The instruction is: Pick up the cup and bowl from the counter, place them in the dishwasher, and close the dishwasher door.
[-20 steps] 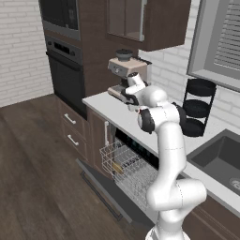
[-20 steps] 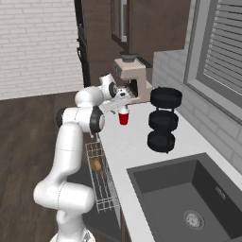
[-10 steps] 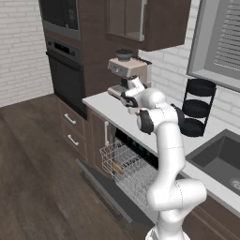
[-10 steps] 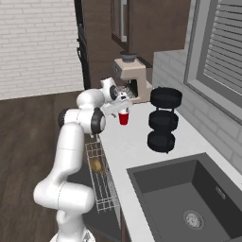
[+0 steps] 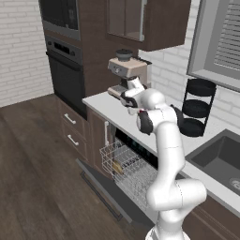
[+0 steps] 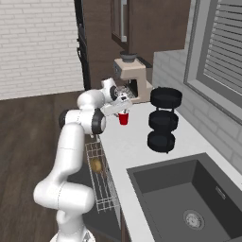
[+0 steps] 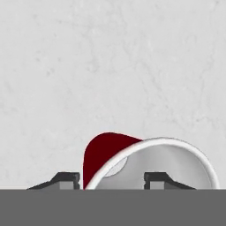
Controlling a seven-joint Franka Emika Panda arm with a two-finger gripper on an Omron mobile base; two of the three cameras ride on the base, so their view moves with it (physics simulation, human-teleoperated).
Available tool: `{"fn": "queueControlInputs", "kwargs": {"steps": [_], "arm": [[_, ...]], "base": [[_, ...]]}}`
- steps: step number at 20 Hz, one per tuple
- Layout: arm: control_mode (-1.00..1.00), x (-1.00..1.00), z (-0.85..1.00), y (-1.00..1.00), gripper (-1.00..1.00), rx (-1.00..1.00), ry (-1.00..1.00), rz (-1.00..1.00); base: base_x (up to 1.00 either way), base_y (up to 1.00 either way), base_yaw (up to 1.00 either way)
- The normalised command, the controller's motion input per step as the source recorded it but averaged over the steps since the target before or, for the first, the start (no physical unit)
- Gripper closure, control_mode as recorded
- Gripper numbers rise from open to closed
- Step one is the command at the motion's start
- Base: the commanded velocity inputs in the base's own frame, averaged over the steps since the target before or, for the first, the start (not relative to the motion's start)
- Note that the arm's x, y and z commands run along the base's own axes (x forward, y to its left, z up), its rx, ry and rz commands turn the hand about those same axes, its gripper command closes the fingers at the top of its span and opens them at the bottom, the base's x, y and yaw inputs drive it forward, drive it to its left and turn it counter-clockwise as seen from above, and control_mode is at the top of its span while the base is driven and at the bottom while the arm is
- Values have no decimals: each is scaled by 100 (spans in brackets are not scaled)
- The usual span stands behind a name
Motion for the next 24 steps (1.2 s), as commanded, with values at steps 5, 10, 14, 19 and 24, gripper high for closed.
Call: {"fn": "queueControlInputs", "kwargs": {"steps": [5, 10, 14, 19, 24], "arm": [[-100, 0, -12, 0, 100, 0, 4, 0], [-100, -30, -1, 0, 100, 0, 0, 1], [-100, -95, 0, 0, 100, 2, 0, 0], [-100, -100, 0, 14, 100, 4, 0, 0], [-100, -100, 0, 36, 100, 2, -3, 0]], "base": [[0, 0, 0], [0, 0, 0], [0, 0, 0], [0, 0, 0], [0, 0, 0]]}}
